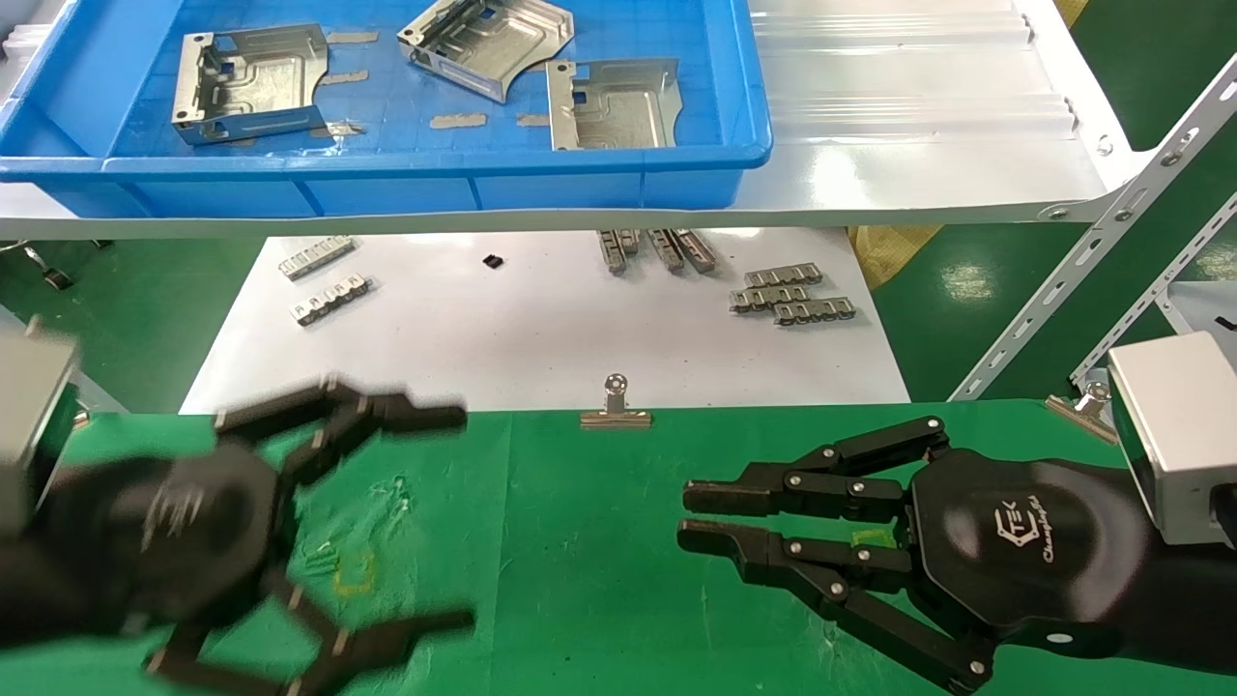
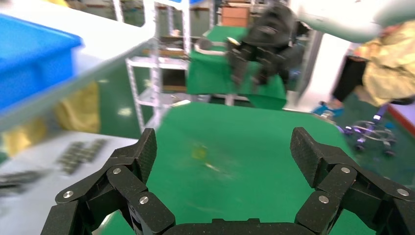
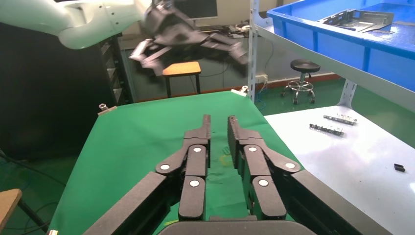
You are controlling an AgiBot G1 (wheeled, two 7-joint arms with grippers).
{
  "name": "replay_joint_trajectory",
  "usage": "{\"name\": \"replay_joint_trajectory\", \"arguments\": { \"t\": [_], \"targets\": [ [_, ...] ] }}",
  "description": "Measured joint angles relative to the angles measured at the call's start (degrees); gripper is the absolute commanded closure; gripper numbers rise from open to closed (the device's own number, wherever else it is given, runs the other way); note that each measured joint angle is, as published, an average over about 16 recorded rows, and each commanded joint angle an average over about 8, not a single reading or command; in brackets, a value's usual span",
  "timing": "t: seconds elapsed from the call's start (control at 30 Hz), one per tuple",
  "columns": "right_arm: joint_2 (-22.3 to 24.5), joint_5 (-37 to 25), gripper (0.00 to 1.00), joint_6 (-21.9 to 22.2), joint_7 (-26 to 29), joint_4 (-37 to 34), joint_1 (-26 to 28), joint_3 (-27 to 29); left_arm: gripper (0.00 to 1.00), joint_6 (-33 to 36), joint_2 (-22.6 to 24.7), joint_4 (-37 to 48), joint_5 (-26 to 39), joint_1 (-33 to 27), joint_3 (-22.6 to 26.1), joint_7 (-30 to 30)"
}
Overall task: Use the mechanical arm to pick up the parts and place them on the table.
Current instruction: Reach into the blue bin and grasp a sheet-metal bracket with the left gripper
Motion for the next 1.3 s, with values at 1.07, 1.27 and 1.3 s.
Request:
{"name": "replay_joint_trajectory", "arguments": {
  "t": [1.07, 1.27, 1.3],
  "targets": [
    [0.0, 0.0, 1.00, 0.0, 0.0, 0.0, 0.0, 0.0, 0.00, -18.9, 20.4, 59.7, 33.0, -50.2, 14.7, 2.6],
    [0.0, 0.0, 1.00, 0.0, 0.0, 0.0, 0.0, 0.0, 0.00, -19.1, 20.0, 63.1, 35.8, -52.6, 16.5, 3.4],
    [0.0, 0.0, 1.00, 0.0, 0.0, 0.0, 0.0, 0.0, 0.00, -19.2, 19.9, 63.5, 36.2, -52.9, 16.8, 3.5]
  ]
}}
